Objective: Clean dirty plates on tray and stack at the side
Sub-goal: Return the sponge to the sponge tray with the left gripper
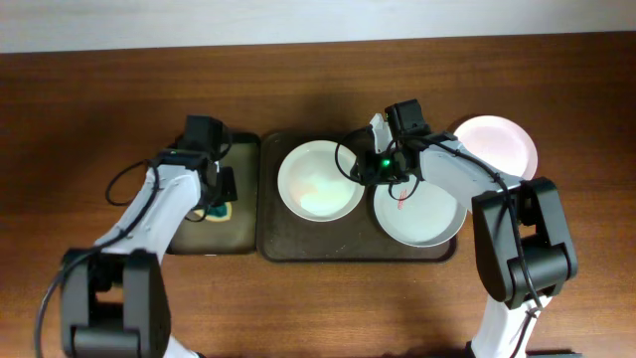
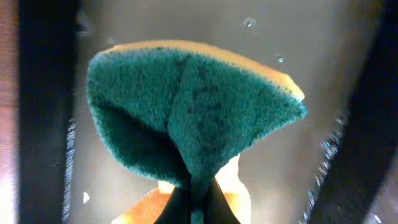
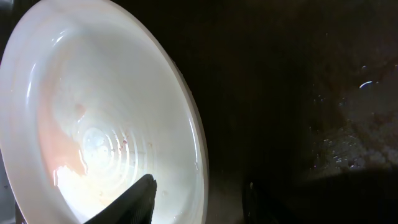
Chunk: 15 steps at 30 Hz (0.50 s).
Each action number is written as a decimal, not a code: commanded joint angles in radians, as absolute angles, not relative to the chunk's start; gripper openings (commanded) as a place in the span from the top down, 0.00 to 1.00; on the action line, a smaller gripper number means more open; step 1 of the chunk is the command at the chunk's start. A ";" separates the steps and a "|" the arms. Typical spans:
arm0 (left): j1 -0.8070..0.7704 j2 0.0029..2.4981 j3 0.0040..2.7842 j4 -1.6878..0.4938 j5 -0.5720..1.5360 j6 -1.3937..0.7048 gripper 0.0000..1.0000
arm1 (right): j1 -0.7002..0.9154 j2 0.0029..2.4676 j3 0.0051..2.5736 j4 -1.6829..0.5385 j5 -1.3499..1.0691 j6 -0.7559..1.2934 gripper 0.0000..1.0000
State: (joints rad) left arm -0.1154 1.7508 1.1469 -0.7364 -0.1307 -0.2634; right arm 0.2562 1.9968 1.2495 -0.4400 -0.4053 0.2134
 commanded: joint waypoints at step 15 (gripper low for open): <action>-0.114 1.340 1.250 -0.870 -0.119 -0.276 0.00 | 0.322 2.004 1.244 -0.457 -0.376 0.215 0.60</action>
State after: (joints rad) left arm -0.1154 1.4807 1.2282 -0.8688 -0.1238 -0.2760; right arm 0.2974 1.9968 1.2495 -0.4557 -0.3958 0.2134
